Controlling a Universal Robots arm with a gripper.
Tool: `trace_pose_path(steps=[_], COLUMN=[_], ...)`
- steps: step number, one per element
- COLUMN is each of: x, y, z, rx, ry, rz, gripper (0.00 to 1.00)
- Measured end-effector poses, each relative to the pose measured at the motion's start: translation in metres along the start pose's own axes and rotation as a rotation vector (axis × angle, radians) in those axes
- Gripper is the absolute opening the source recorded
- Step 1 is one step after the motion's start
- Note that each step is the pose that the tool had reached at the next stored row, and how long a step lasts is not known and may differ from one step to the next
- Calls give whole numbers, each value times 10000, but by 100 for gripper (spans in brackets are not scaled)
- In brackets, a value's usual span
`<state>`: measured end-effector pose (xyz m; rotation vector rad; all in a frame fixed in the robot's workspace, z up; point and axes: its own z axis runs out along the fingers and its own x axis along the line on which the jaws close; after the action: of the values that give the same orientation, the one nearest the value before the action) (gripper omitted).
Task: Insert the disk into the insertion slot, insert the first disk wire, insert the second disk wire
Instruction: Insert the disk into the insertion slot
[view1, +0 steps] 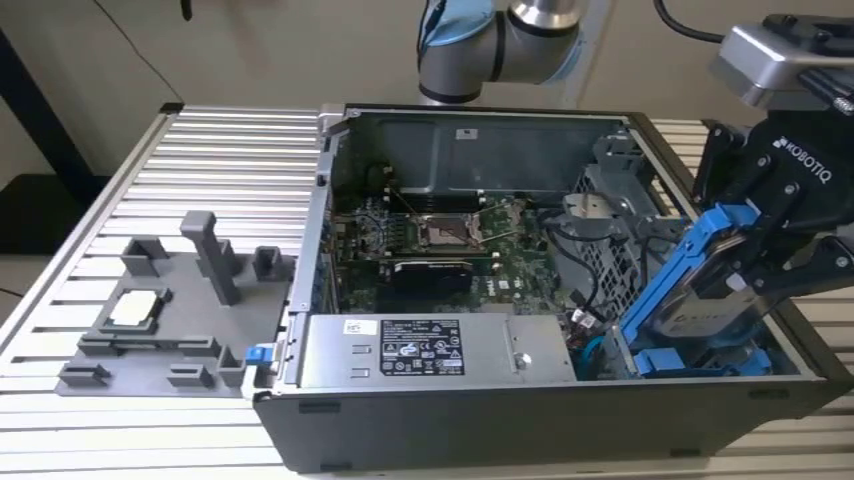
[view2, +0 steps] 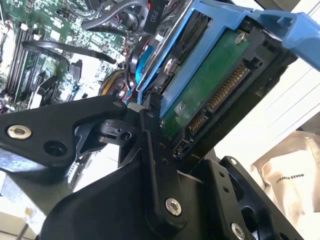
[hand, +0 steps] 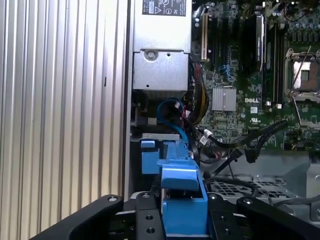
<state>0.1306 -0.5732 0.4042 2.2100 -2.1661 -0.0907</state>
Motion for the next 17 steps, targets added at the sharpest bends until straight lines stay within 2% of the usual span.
trace_pose_path(steps=[1,3,11,17], x=[-3,-12,-11,-11], y=[-2,-10,-21,-23], z=[17,102,248,267], rx=[-6,-14,-15,-14], ry=[1,1,0,-33], rz=[1,0,0,-2], gripper=[33,33,33,33])
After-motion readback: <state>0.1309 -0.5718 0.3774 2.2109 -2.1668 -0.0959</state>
